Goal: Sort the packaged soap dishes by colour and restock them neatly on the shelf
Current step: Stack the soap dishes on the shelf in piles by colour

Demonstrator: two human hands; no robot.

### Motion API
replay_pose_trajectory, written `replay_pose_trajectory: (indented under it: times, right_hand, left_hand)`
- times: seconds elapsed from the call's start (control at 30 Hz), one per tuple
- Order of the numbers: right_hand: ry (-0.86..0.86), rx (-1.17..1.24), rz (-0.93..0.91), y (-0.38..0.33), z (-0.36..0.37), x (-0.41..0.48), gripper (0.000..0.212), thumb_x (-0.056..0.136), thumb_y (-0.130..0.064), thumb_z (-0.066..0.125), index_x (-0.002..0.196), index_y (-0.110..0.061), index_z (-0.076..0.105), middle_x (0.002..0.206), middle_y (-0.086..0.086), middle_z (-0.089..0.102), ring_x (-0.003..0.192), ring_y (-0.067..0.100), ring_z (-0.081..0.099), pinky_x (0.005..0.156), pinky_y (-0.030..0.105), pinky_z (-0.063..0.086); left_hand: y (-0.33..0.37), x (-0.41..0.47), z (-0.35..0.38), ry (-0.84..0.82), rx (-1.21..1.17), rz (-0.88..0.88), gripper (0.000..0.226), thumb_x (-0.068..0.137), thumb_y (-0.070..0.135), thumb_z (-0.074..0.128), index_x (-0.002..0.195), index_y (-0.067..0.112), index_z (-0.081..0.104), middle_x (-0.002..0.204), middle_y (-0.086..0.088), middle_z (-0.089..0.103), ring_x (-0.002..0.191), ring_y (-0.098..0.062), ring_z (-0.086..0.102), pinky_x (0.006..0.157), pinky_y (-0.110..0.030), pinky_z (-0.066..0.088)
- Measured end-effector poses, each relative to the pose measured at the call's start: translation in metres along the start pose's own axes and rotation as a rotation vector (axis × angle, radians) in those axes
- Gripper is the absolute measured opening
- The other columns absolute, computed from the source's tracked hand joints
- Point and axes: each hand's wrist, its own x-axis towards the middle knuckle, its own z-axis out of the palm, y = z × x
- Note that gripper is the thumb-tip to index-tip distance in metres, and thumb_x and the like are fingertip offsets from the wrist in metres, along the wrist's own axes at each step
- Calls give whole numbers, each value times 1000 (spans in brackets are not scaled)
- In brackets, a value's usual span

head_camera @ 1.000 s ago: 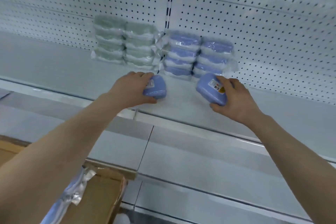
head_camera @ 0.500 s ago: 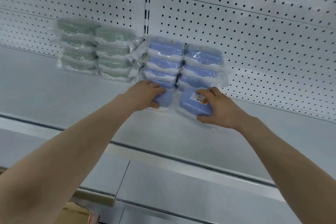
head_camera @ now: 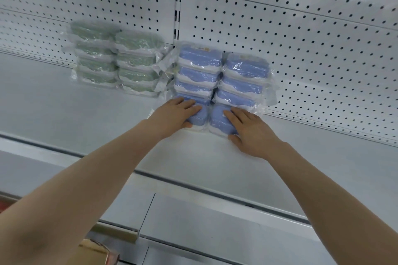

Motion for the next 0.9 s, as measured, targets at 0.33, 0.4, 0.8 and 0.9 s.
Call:
replay_pose_trajectory:
  times: [0.33,0.4,0.8,0.9]
  right_hand:
    - [-61,-43,22,-5,-7,3,65,91,-28,60,149,-13,35,150,14,39,134,35,42,107,42,35]
    - [-68,-43,22,-5,-7,3,67,92,-31,57,151,-14,31,153,14,35,138,34,37,110,41,32]
    - [-6,-89,1,-21,-26,-13,63,90,-31,64,144,-7,43,142,20,48,122,39,52,103,46,40]
    - [63,-97,-10,-48,-39,-28,56,88,-28,67,136,-4,52,132,20,56,113,41,58,95,48,47]
  left_hand:
    - [0,5,3,-27,-56,-48,59,89,22,66,143,13,44,148,-9,44,129,-40,43,110,-47,34]
    - [2,5,0,-15,-49,-37,59,86,19,70,140,11,48,145,-10,48,124,-40,48,106,-48,38]
    - [26,-53,-35,175,-18,-37,44,72,13,82,113,5,68,110,-13,68,99,-36,65,87,-41,52]
    - [30,-96,-50,195,-14,-68,39,80,17,77,116,9,68,113,-12,67,102,-35,63,91,-44,52]
